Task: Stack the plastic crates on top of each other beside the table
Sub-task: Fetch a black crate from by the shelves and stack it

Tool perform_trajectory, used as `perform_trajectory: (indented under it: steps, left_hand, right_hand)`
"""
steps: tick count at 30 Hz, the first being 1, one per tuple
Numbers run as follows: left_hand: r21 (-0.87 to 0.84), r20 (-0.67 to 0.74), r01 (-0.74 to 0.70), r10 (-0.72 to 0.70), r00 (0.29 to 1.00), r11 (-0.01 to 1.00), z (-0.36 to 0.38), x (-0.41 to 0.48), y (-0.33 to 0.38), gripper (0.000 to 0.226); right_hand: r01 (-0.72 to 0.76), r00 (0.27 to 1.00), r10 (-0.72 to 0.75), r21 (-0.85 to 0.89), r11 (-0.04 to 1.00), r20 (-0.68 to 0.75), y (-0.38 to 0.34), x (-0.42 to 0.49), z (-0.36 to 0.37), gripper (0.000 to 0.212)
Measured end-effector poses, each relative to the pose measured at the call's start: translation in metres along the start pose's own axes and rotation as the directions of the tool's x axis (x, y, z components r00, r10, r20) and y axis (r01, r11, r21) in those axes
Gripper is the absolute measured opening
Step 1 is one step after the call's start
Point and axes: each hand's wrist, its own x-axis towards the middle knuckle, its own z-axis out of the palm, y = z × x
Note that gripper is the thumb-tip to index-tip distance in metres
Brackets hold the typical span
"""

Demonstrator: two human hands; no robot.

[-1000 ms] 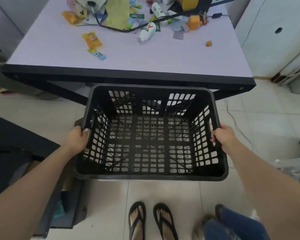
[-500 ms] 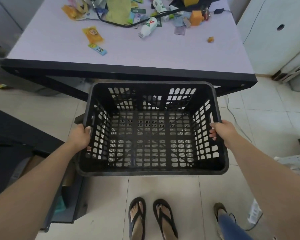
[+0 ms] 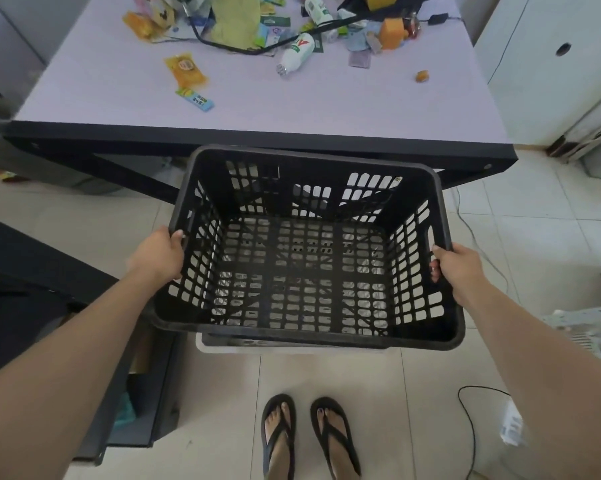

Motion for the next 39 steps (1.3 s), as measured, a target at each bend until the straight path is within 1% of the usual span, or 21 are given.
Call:
perform_trajectory:
  steps: [2,4,6,10,12,14,18,24,31,36,39]
  left_hand:
    - [-0.038,0.045,0.027,-0.025,0.999,0.999,0.004,-0.003,0.003,0.027]
    - [-0.023,0.045,0.042,-0.041,0.998,0.999,0.010,-0.002,0.001,0.034]
    - [-0.010,0.040,0.039,-0.039,0.998,0.999,0.013,-0.003,-0.003,0.037]
    - [-0.046,0.085,0.057,-0.053,0.995,0.997,0.012,-0.002,-0.010,0.044]
    - [-0.058,0.100,0.060,-0.054,0.994,0.997,0.012,-0.005,-0.012,0.042]
    - [-0.082,0.087,0.057,-0.050,0.995,0.995,0.014,-0.008,-0.013,0.038]
    - [-0.156,0.063,0.051,-0.041,0.997,0.987,0.013,-0.011,-0.011,0.032]
    - [-0.095,0.009,0.025,-0.025,1.000,0.995,0.007,-0.012,-0.012,0.028]
    - [-0.087,0.019,0.035,-0.033,0.999,0.996,0.003,-0.008,-0.012,0.031]
    - [-0.091,0.035,0.028,-0.025,0.999,0.995,0.000,-0.008,-0.015,0.031]
    - [-0.098,0.031,0.028,-0.025,0.999,0.995,0.003,-0.009,-0.021,0.032]
  right_hand:
    - [-0.016,0.999,0.016,-0.011,1.000,0.039,-0.005,0.002,-0.003,0.015]
    - [-0.018,0.996,0.021,-0.039,0.999,0.089,-0.009,0.002,-0.005,0.012]
    - [-0.005,0.994,0.012,-0.062,0.998,0.109,-0.012,0.003,-0.004,0.010]
    - [0.018,0.995,-0.007,-0.116,0.993,0.097,-0.012,-0.001,0.001,0.013]
    - [0.037,0.997,-0.026,-0.148,0.988,0.077,-0.008,-0.003,0.003,0.016]
    - [0.057,0.997,-0.048,-0.163,0.985,0.061,-0.004,-0.006,0.004,0.018]
    - [0.053,0.998,-0.049,-0.129,0.990,0.039,-0.004,-0.007,0.000,0.027]
    - [0.046,0.998,-0.043,-0.086,0.995,0.038,0.001,-0.008,0.007,0.029]
    - [0.030,0.998,-0.028,-0.029,0.999,0.062,-0.005,-0.003,0.010,0.028]
    - [0.056,0.995,-0.052,-0.037,0.998,0.085,-0.015,0.005,0.010,0.027]
    - [0.053,0.993,-0.044,-0.080,0.995,0.112,-0.013,0.007,0.012,0.027]
